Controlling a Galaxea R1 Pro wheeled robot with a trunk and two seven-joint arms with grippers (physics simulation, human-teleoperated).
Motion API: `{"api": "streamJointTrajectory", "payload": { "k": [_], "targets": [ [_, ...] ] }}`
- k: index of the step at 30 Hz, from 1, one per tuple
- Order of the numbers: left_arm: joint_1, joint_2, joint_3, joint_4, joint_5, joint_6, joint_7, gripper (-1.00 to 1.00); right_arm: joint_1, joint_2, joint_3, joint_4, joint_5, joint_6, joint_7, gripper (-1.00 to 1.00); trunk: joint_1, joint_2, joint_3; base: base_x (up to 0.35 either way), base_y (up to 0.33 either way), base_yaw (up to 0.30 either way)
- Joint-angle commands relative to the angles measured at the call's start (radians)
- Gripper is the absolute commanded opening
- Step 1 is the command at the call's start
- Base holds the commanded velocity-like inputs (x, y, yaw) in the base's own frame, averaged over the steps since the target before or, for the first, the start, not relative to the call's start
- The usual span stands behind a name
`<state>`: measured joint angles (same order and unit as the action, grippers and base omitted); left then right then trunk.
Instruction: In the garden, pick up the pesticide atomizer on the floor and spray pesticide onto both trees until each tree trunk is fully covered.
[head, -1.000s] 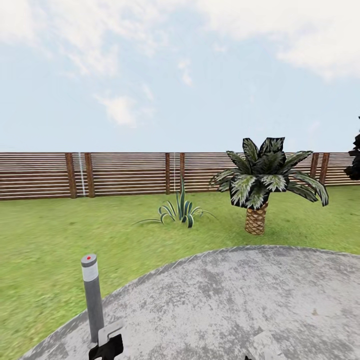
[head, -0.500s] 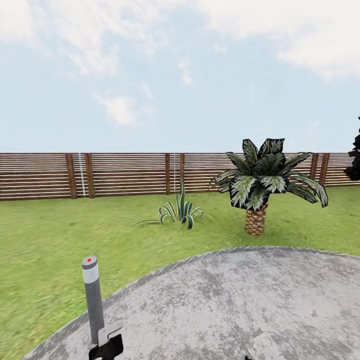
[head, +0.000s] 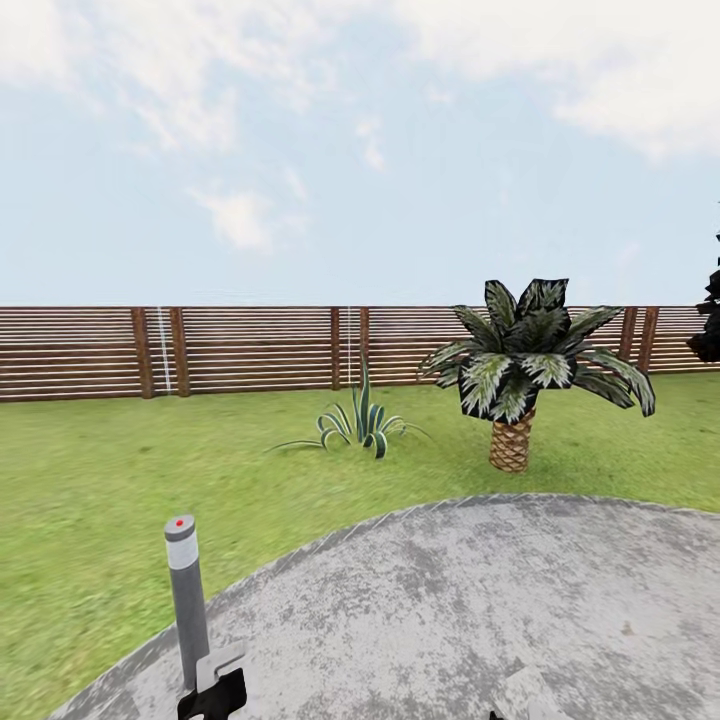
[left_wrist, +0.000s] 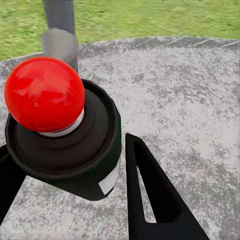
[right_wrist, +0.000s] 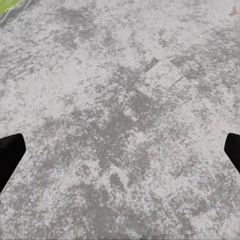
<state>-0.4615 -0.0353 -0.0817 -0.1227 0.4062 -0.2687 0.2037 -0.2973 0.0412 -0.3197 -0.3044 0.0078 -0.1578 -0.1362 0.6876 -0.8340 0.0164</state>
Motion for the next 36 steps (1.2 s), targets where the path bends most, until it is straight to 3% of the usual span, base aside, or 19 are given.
{"api": "streamJointTrajectory", "payload": {
  "k": [1, 36],
  "targets": [
    [0.0, 0.0, -0.009, 0.001, 0.006, -0.003, 0.005, -1.0, 0.0, 0.001, -0.002, 0.001, 0.001, -0.003, -0.002, 1.0, -0.004, 0.007, 0.003, 0.0, 0.0, 0.0],
    [-0.001, 0.0, -0.009, 0.0, 0.006, -0.003, 0.005, -1.0, 0.0, 0.0, -0.002, 0.001, 0.0, -0.003, -0.002, 1.0, -0.138, 0.252, 0.113, 0.0, 0.0, 0.0]
  ]
}}
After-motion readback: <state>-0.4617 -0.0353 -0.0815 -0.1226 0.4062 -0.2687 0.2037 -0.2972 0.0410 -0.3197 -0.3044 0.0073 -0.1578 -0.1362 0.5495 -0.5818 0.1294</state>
